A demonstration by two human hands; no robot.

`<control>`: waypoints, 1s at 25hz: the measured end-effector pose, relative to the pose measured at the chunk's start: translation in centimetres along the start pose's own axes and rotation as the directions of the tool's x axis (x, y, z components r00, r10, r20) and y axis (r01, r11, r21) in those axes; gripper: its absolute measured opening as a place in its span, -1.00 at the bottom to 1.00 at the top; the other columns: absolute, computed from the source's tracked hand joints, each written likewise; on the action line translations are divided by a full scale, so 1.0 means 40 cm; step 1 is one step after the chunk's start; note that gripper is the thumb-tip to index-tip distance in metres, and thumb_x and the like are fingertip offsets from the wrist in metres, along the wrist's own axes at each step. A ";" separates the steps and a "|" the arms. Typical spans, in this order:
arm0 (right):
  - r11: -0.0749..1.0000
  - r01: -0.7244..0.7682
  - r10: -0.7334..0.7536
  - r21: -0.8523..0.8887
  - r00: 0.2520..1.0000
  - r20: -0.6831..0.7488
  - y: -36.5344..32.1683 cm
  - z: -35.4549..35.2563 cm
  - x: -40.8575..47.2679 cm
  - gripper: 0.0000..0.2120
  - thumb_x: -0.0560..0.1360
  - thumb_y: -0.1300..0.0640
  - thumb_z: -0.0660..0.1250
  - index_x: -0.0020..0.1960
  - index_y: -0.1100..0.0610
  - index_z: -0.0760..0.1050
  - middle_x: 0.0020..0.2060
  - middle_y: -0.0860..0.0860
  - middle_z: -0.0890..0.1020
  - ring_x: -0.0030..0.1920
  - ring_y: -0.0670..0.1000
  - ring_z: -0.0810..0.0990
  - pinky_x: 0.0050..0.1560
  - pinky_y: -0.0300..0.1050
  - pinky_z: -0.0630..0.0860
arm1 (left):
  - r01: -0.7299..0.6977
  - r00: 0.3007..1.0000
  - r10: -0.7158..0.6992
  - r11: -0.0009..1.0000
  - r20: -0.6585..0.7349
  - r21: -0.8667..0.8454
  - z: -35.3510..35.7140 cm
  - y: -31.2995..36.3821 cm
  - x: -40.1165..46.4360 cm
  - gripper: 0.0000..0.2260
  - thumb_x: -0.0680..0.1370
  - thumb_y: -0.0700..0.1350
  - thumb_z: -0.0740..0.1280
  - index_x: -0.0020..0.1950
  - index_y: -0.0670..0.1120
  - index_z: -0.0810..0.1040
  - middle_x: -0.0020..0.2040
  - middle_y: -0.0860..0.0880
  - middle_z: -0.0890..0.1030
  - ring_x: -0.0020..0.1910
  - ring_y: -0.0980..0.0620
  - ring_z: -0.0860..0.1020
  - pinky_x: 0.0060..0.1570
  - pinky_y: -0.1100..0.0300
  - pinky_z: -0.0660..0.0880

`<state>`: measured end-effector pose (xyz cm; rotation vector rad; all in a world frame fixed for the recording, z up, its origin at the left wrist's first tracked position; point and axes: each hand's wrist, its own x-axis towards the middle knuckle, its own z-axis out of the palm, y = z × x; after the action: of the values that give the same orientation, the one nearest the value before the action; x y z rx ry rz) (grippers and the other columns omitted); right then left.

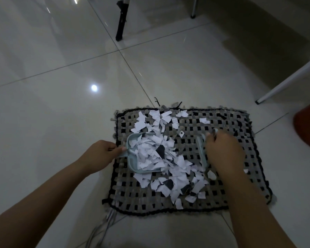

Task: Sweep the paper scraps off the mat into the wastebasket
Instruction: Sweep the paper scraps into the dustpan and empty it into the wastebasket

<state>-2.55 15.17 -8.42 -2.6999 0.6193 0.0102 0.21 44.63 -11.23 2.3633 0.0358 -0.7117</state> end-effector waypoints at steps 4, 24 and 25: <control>0.995 -0.089 0.090 0.032 0.996 -0.027 -0.023 0.029 -0.066 -0.68 0.58 0.10 0.11 -0.29 0.22 0.35 -0.50 0.06 0.34 -0.44 0.07 0.36 -0.48 -0.19 0.12 | -0.041 0.999 0.040 0.995 0.017 0.091 0.001 -0.004 0.003 -0.59 0.54 0.08 0.24 -0.39 -0.17 0.40 -0.46 -0.13 0.34 -0.47 -0.01 0.29 -0.41 0.19 0.21; 0.954 0.171 -0.186 0.247 0.982 0.037 -0.103 0.041 -0.092 -0.59 0.58 0.07 0.14 -0.44 0.05 0.18 -0.54 -0.05 0.27 -0.54 -0.08 0.22 -0.51 -0.20 0.08 | -0.033 0.984 0.047 0.996 0.171 -0.084 -0.009 -0.021 0.021 -0.60 0.54 0.04 0.26 -0.44 -0.07 0.26 -0.55 0.07 0.29 -0.58 0.15 0.24 -0.40 0.21 0.19; 0.960 0.121 -0.129 0.252 0.991 0.017 -0.082 0.033 -0.093 -0.56 0.58 0.08 0.15 -0.45 0.02 0.14 -0.55 -0.04 0.27 -0.54 -0.08 0.22 -0.51 -0.21 0.08 | -0.048 0.984 0.062 0.995 0.166 -0.084 -0.011 -0.027 0.028 -0.59 0.54 0.04 0.26 -0.45 -0.06 0.25 -0.57 0.07 0.27 -0.57 0.15 0.23 -0.39 0.20 0.19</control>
<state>-4.44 19.94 -8.14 -2.4818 0.4079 -0.0521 1.16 45.55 -12.15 2.2118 -0.0727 -0.8643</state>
